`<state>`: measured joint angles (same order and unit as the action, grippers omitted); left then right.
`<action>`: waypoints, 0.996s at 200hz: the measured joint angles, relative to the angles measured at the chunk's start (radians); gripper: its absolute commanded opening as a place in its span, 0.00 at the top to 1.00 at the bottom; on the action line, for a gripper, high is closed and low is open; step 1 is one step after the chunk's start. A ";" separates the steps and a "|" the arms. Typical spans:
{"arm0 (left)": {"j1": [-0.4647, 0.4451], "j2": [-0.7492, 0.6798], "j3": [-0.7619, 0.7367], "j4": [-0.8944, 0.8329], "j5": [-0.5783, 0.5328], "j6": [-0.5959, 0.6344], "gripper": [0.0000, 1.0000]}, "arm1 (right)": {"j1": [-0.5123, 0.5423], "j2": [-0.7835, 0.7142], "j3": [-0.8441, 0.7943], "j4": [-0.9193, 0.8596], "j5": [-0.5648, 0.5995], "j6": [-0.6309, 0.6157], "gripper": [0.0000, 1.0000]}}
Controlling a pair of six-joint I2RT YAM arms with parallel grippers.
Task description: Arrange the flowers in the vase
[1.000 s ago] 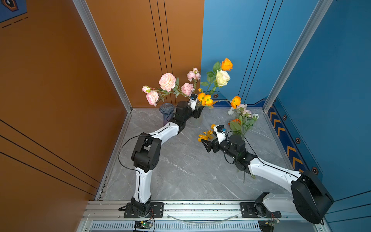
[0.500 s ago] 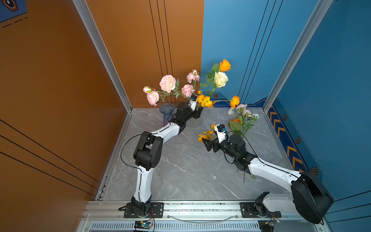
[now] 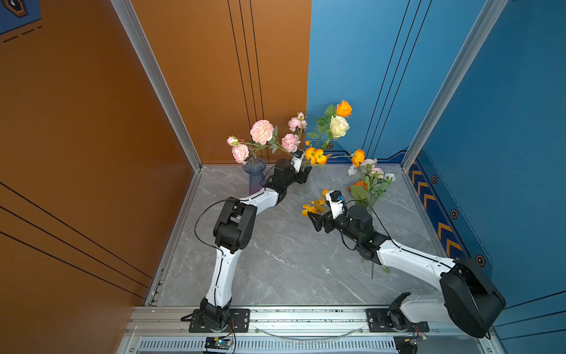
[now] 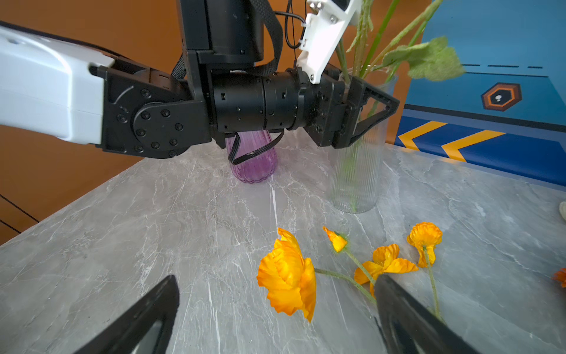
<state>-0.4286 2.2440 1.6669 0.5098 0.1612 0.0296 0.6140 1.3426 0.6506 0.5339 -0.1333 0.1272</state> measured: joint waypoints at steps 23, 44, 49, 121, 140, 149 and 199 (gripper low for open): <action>0.002 0.015 0.015 0.011 0.000 0.000 0.79 | 0.000 0.004 0.000 0.002 0.000 0.000 0.00; 0.005 0.031 0.035 0.019 0.000 0.000 0.68 | 0.000 0.014 0.000 0.001 0.000 0.000 0.00; 0.005 0.034 0.038 0.018 0.000 0.000 0.62 | 0.000 0.017 0.000 0.001 0.000 0.000 0.00; 0.004 0.042 0.062 0.092 -0.002 0.008 0.02 | -0.002 0.023 0.000 0.001 -0.001 0.000 0.00; 0.002 0.042 0.062 0.115 -0.003 0.010 0.02 | -0.006 0.023 0.000 0.002 -0.001 0.000 0.00; 0.002 0.042 0.062 0.117 -0.003 0.011 0.02 | -0.008 0.023 0.000 0.001 -0.001 0.000 0.00; -0.004 0.034 0.036 0.130 -0.011 0.020 0.02 | -0.012 0.023 0.000 0.001 -0.001 0.001 0.00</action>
<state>-0.4324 2.2784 1.7027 0.6399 0.1501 0.0494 0.6022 1.3655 0.6506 0.5350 -0.1345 0.1280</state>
